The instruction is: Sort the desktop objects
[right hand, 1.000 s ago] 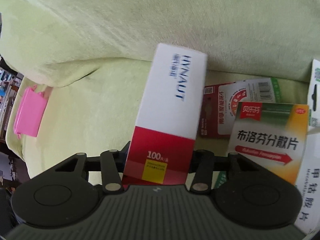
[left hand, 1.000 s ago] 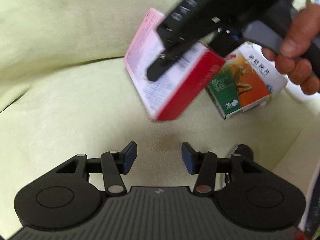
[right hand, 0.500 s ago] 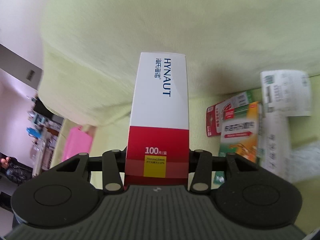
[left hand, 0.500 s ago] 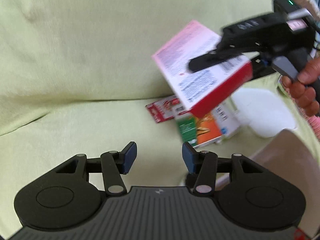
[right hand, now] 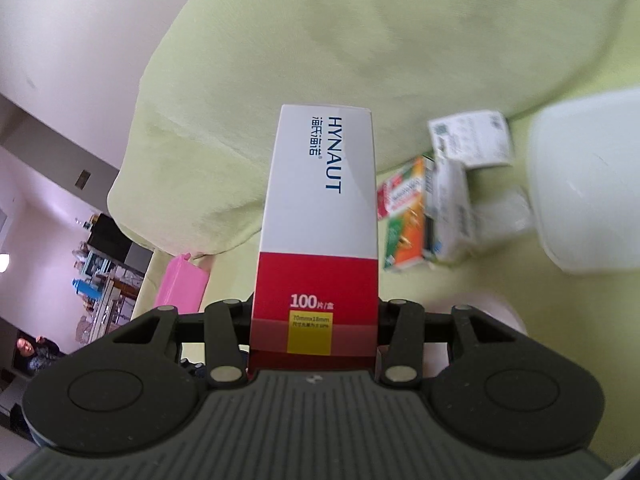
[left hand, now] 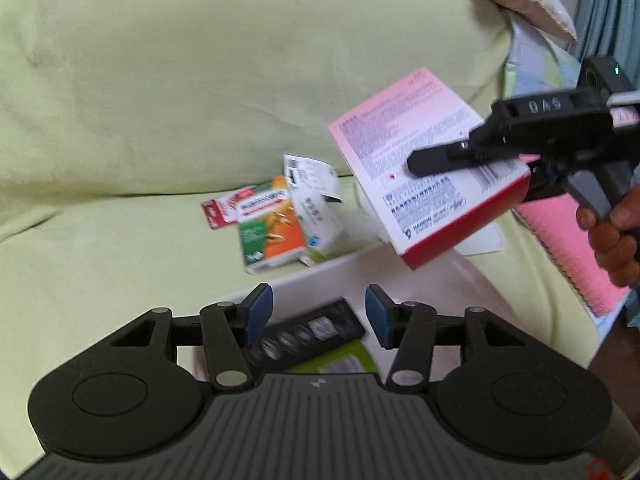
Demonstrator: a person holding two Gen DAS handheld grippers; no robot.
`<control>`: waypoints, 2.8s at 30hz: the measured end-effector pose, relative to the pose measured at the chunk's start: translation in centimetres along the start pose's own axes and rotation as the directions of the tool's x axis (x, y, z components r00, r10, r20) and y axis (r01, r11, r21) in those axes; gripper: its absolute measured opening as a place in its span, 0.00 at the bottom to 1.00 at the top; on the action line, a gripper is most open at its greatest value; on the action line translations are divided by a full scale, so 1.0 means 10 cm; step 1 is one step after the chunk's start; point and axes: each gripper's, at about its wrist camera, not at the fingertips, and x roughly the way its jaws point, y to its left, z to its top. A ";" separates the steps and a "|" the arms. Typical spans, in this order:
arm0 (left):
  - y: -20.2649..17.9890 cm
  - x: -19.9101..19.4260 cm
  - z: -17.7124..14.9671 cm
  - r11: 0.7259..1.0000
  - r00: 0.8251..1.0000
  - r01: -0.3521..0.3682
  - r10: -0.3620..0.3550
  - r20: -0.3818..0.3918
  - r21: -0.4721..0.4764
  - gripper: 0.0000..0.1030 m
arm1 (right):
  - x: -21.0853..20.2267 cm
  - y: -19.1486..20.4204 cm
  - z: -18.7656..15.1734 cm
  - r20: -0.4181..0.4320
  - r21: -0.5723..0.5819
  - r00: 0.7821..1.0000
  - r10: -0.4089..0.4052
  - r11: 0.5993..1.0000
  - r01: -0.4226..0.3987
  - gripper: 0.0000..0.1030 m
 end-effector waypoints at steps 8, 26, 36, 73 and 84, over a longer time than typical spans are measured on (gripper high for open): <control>-0.21 -0.12 -0.37 0.998 1.000 -0.001 -0.001 -0.030 -0.065 0.55 | -0.11 -0.19 -0.61 -0.030 -0.020 0.995 -0.098 0.995 0.097 0.40; -0.32 0.04 -0.74 0.995 0.993 -0.038 0.027 -0.119 -0.095 0.55 | 0.68 -0.13 -1.10 -0.077 -0.275 0.902 -0.425 0.878 0.391 0.42; -0.40 0.01 -0.82 0.994 0.991 -0.043 0.030 -0.130 -0.101 0.55 | 0.35 -0.16 -1.11 -0.124 -0.247 0.952 -0.279 0.938 0.243 0.63; -0.53 -0.02 -1.06 0.991 0.981 -0.091 0.072 -0.181 -0.098 0.55 | 0.41 0.15 -1.58 -0.058 -0.677 0.910 -0.411 0.686 0.267 0.27; -0.55 0.00 -1.05 0.992 0.981 -0.092 0.076 -0.181 -0.081 0.55 | 0.33 0.04 -1.55 -0.033 -0.657 0.900 -0.436 0.687 0.309 0.42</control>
